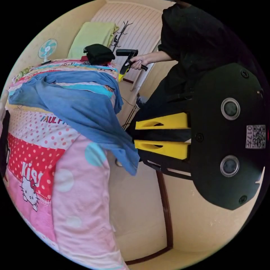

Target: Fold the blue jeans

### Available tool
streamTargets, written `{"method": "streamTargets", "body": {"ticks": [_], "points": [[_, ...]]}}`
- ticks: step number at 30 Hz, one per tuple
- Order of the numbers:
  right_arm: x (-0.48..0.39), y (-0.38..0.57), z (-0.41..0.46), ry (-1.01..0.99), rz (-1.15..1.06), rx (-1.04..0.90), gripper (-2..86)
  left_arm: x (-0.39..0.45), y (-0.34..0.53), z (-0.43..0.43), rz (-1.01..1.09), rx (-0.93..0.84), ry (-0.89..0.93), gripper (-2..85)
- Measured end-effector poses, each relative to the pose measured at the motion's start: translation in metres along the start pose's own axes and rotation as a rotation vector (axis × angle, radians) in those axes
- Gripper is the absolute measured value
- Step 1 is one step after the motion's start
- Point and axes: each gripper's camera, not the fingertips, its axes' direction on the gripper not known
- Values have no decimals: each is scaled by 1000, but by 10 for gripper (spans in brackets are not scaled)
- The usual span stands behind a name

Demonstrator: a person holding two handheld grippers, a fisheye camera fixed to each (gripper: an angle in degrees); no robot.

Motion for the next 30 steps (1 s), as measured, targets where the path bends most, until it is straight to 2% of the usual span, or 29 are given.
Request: {"method": "streamTargets", "body": {"ticks": [3, 6, 9, 11, 13, 15, 18, 21, 23, 26, 29, 30], "points": [[21, -7, 0, 66, 106, 63, 104, 49, -1, 10, 66, 101, 23, 75], [35, -21, 31, 86, 142, -49, 109, 114, -19, 26, 233, 183, 80, 72], [44, 0, 15, 44, 135, -26, 67, 162, -34, 32, 324, 259, -60, 77], [52, 23, -7, 100, 106, 13, 48, 175, -38, 31, 367, 318, -82, 78], [80, 49, -28, 243, 125, 25, 40, 185, -47, 37, 415, 311, -41, 78], [107, 55, -37, 275, 183, 5, 39, 192, -66, 60, 376, 262, -100, 91], [131, 52, -59, 154, 227, 50, 43, 190, -87, 97, 290, 221, -188, 110], [131, 45, -79, 210, 218, 99, 56, 188, -87, 107, 157, 286, -233, 81], [126, 42, -90, 227, 183, 132, 63, 193, -84, 106, 141, 264, -171, 15], [114, 37, -105, 234, 71, 217, 75, 216, -60, 95, 126, 304, -86, 1], [117, 15, -106, 214, 0, 238, 87, 221, -46, 121, 138, 222, 25, 2], [122, 3, -104, 191, -20, 241, 92, 217, -45, 135, 119, 172, -28, 5]]}}
